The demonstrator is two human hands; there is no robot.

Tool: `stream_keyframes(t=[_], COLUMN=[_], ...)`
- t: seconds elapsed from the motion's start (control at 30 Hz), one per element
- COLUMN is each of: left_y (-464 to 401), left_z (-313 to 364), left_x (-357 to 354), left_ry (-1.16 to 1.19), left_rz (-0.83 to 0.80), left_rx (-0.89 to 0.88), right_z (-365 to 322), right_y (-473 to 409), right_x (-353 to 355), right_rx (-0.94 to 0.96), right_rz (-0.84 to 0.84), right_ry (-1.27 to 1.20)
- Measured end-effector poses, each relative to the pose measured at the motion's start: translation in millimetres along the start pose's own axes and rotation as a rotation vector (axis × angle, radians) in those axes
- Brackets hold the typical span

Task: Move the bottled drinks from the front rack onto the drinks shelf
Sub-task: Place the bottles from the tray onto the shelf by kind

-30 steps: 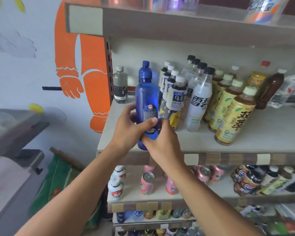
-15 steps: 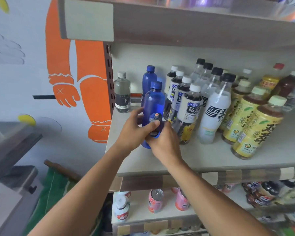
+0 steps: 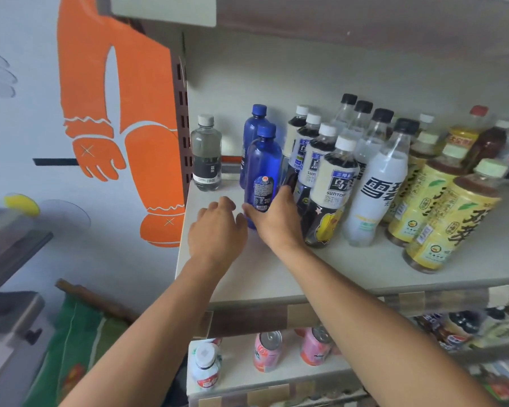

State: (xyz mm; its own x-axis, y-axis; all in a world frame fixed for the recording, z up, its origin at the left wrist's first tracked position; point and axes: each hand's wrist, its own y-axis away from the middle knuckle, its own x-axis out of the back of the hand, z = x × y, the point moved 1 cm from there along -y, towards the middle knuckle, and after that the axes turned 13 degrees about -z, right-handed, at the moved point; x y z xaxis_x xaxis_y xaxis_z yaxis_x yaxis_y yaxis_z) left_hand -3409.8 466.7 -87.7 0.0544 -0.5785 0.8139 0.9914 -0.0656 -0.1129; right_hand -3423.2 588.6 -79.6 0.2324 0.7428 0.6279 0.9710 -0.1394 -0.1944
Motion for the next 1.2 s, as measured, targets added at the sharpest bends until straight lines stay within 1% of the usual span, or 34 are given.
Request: stream_keyframes(t=[0.27,0.43,0.67,1.2], left_y=[-5,-3,-2,1], left_z=[3,3,3,0], left_x=[12,5,1,-2], left_ry=[-0.089,-0.149,-0.182,-0.191], left_rz=[-0.001,-0.016,0.014,0.013], left_rx=[0.024,0.022,0.007,-0.014], right_z=[1,1,3,6], right_y=[-33,-47,-60,-67], right_x=[-13,-20,-29,-33], right_rx=[0.002,-0.028,-0.023,-0.029], right_rz=[0.013,0.030,0.070,0.052], right_ry=[0.013,0.032,0.043,0.105])
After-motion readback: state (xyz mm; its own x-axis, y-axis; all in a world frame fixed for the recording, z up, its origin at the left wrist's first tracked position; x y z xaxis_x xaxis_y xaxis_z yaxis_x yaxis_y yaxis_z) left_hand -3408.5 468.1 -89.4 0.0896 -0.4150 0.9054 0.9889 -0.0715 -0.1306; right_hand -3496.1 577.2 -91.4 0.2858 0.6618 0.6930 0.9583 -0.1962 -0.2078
